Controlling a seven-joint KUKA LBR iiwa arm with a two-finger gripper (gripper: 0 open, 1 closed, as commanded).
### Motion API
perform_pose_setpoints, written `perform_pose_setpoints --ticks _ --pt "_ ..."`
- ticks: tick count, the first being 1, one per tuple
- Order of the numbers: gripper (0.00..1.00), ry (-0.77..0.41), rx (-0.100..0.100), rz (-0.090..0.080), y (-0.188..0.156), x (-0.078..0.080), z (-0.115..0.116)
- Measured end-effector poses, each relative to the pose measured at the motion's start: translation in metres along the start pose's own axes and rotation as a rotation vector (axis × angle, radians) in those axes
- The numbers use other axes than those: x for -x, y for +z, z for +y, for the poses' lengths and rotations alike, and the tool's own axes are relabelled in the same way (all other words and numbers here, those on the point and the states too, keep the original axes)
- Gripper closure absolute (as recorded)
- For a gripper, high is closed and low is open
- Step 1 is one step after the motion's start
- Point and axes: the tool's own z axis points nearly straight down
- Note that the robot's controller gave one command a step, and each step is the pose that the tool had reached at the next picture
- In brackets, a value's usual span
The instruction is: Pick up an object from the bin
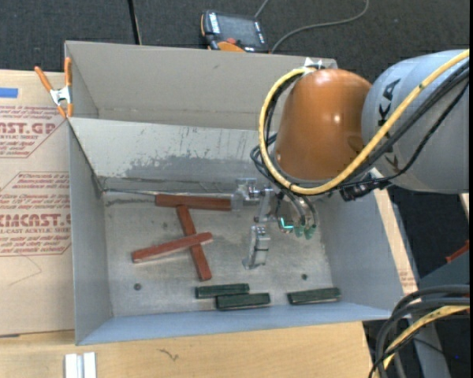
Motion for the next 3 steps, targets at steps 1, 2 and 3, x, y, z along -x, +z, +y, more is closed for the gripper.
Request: perform_pose_setpoints --ticks 1,2,3 --pt "0.00 0.217 0.000 0.001 0.135 -0.023 -0.007" --pt "0.00 0.222 0.002 -0.010 0.142 -0.039 0.032" --pt "1.00 0.224 0.001 -0.003 0.142 -0.040 0.030"
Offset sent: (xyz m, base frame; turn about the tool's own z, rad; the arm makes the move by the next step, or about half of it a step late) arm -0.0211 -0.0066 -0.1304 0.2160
